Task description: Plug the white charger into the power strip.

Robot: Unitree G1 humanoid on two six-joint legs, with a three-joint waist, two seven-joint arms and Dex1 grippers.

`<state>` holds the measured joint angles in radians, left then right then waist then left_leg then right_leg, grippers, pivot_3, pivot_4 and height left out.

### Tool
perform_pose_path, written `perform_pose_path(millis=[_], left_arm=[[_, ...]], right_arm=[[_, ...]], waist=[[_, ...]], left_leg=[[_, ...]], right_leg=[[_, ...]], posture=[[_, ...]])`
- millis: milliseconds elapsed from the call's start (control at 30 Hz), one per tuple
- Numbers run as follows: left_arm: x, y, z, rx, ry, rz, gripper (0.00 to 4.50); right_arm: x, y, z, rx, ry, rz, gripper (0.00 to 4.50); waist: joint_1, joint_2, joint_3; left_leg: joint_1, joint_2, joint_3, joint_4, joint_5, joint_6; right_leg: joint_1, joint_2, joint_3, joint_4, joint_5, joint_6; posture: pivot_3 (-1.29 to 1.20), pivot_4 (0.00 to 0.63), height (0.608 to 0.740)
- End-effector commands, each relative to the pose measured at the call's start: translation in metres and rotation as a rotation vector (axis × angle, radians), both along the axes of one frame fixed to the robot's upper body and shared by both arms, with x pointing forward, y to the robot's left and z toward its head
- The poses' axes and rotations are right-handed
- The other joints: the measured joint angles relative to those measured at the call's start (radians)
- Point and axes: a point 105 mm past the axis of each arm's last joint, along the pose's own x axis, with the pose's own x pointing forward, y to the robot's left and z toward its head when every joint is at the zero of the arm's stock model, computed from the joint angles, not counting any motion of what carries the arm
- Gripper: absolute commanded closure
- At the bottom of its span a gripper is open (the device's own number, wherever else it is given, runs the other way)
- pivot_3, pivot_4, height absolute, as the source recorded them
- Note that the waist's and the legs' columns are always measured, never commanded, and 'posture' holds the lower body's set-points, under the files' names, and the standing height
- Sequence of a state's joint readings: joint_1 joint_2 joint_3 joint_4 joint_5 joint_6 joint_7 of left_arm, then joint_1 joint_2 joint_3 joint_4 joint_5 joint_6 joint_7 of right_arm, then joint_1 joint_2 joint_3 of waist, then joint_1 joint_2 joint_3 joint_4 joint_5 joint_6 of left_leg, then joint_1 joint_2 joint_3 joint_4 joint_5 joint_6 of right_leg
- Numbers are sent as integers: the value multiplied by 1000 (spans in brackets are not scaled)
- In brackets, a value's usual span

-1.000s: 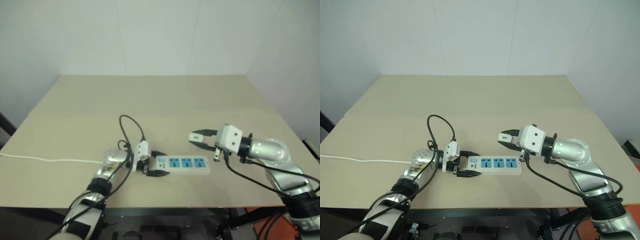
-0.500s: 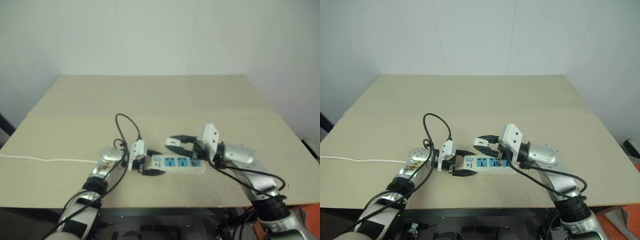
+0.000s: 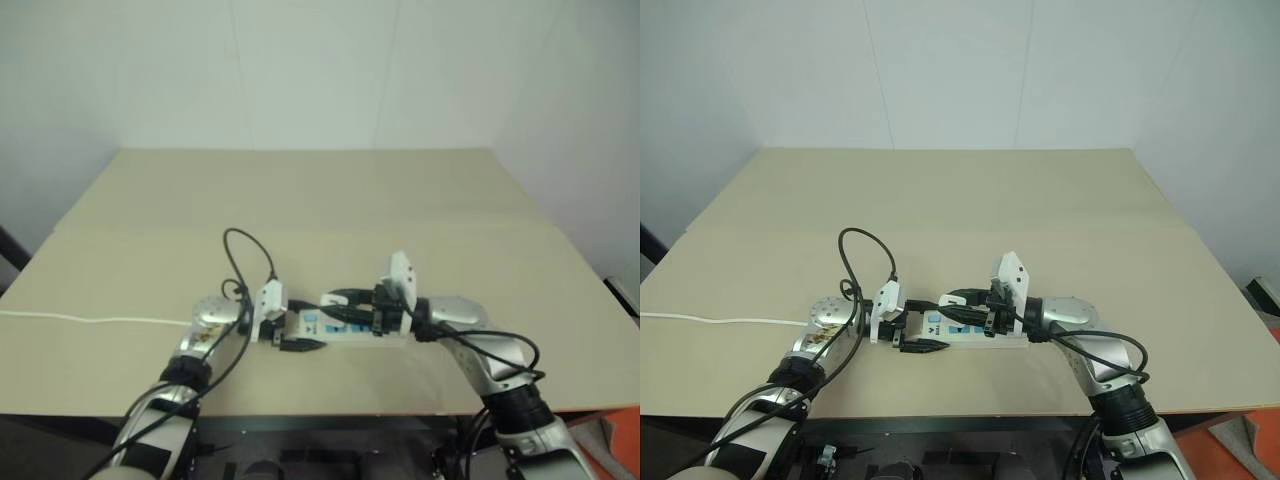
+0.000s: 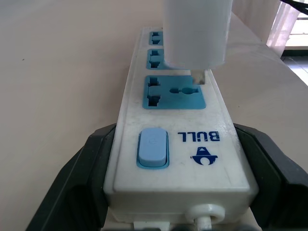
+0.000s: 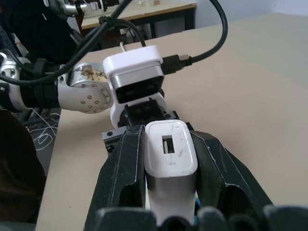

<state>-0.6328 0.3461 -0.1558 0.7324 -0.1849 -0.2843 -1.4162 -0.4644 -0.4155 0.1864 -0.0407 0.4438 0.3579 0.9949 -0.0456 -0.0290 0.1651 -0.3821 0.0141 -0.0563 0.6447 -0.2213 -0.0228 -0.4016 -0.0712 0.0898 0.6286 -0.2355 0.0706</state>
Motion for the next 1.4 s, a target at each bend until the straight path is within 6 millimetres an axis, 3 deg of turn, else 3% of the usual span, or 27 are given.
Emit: perform_pose_path(millis=[33, 733, 1100, 1400], left_arm=[[-4, 1, -5, 17, 11, -16, 1217], [-6, -1, -5, 17, 16, -30, 1217], [-6, 0, -5, 19, 16, -33, 1217], [-9, 1, -6, 22, 18, -37, 1217]], right_arm=[[5, -1, 11, -1, -67, 5, 3291], [16, -1, 8, -23, -95, 13, 3291], [13, 2, -12, -116, -74, 91, 3291], [20, -13, -30, -188, -23, 101, 3291]], waist=[[0, 0, 0], [0, 0, 0], [-1, 0, 0], [0, 0, 0]], left_leg=[[-2, 0, 0, 0, 0, 0], [-2, 0, 0, 0, 0, 0], [-2, 0, 0, 0, 0, 0], [-2, 0, 0, 0, 0, 0]], right_leg=[[-2, 0, 0, 1, 0, -1], [-2, 0, 0, 0, 2, -3], [-2, 0, 0, 0, 2, -3], [-2, 0, 0, 1, 2, -4]], posture=[[0, 150, 740], [0, 150, 740], [0, 150, 740], [0, 150, 740]])
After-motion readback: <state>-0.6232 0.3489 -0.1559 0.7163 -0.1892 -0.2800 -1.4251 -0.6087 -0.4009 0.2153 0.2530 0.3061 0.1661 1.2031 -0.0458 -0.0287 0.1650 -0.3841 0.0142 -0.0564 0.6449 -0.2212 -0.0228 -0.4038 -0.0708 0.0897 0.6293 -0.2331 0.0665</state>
